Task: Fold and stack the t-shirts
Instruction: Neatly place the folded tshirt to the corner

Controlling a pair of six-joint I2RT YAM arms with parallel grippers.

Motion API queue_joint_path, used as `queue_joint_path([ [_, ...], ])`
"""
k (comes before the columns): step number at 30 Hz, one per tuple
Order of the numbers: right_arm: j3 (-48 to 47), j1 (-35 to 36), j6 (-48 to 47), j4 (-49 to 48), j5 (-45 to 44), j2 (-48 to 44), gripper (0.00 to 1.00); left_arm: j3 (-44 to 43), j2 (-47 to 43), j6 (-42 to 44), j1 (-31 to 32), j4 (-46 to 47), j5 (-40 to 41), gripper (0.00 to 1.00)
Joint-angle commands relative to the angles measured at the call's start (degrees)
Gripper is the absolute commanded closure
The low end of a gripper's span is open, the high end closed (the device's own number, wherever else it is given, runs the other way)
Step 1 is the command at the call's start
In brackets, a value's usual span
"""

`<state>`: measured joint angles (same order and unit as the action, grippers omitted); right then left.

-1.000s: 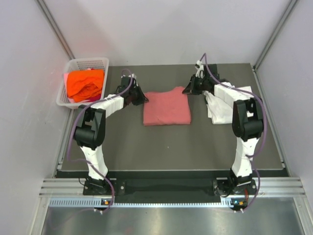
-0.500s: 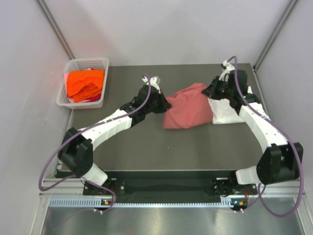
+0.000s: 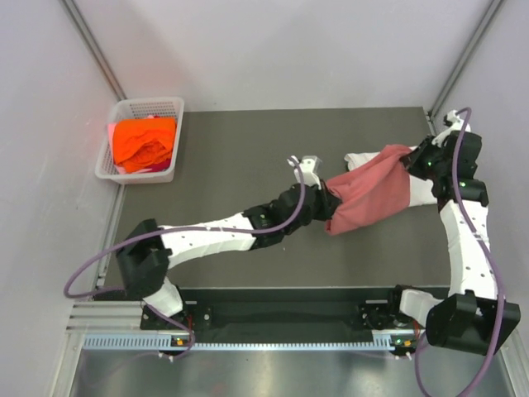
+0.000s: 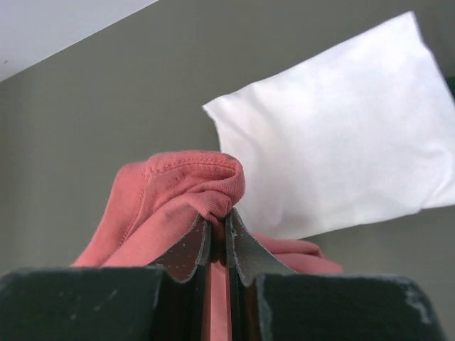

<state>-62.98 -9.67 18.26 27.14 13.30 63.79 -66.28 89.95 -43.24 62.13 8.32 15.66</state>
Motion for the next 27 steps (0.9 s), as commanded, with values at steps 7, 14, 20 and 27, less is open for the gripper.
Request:
queue_joint_path([
  [7, 1.0, -8.2, 1.6, -6.1, -9.1, -0.9, 1.00, -7.8, 16.2, 9.8, 11.7, 15.4, 15.5, 1.00],
  [14, 0.3, -10.6, 1.4, -7.8, -12.0, 1.2, 1.00, -17.3, 23.7, 15.1, 11.6, 16.5, 15.6, 1.00],
  [20, -2.3, -12.5, 2.7, -9.3, -11.5, 6.1, 1.00, -23.2, 27.2, 13.9, 8.6, 14.8, 13.6, 1.00],
  [27, -4.8, -13.1, 3.5, -9.6, -11.8, 8.2, 1.00, -24.6, 30.1, 7.6, 1.7, 15.9, 5.2, 1.00],
])
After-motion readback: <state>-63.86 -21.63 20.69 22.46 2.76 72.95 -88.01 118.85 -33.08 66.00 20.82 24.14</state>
